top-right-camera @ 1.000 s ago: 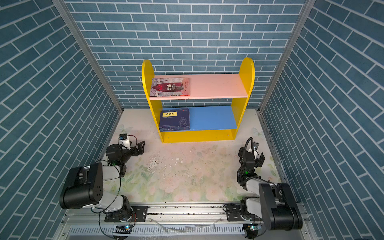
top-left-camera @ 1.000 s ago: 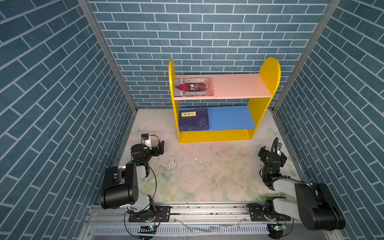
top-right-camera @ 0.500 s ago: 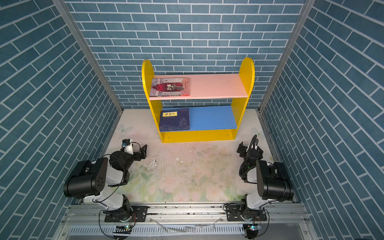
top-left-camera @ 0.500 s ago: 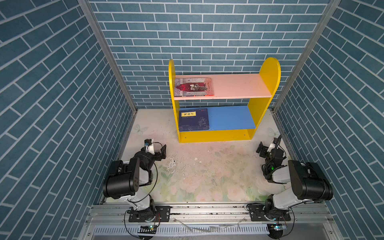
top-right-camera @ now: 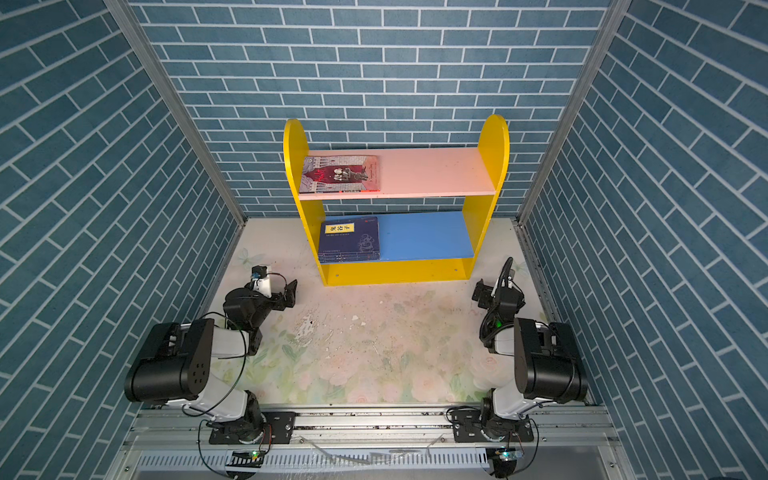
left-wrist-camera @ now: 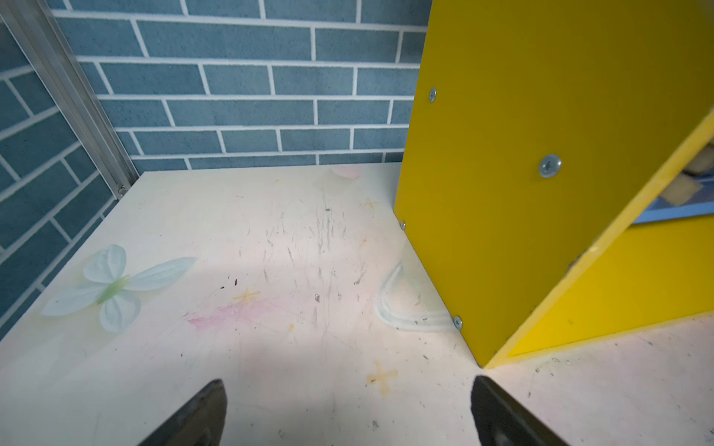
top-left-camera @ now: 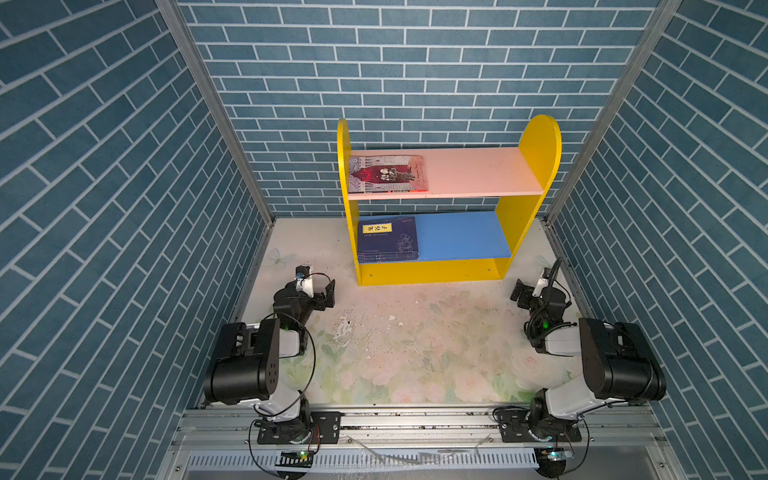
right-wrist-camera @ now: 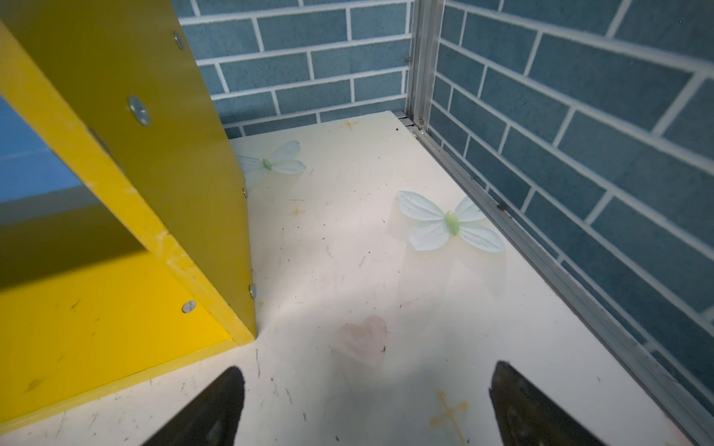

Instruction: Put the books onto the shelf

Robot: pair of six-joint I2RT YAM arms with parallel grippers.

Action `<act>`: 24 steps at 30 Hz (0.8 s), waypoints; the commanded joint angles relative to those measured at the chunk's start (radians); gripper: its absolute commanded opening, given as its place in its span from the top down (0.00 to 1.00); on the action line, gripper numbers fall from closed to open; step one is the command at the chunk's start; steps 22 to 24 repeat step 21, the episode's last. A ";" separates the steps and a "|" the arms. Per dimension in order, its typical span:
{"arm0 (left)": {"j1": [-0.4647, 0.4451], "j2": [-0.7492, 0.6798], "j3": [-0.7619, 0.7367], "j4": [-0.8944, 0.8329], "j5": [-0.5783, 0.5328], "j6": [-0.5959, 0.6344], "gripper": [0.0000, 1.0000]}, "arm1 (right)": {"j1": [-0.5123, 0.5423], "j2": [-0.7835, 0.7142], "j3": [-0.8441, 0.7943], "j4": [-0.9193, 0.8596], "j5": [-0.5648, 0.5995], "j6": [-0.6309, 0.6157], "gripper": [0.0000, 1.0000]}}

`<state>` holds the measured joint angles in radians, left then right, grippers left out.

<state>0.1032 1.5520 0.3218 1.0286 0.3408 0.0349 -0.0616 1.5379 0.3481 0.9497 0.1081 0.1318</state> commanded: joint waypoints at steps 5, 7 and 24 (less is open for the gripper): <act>-0.007 -0.006 0.020 -0.043 0.024 0.026 0.00 | 0.000 0.002 0.026 -0.049 -0.059 -0.049 0.01; -0.007 -0.006 0.020 -0.044 0.023 0.026 0.00 | -0.001 0.003 0.026 -0.048 -0.060 -0.050 0.01; -0.016 -0.009 0.023 -0.052 0.015 0.037 0.00 | 0.000 0.002 0.026 -0.048 -0.060 -0.049 0.01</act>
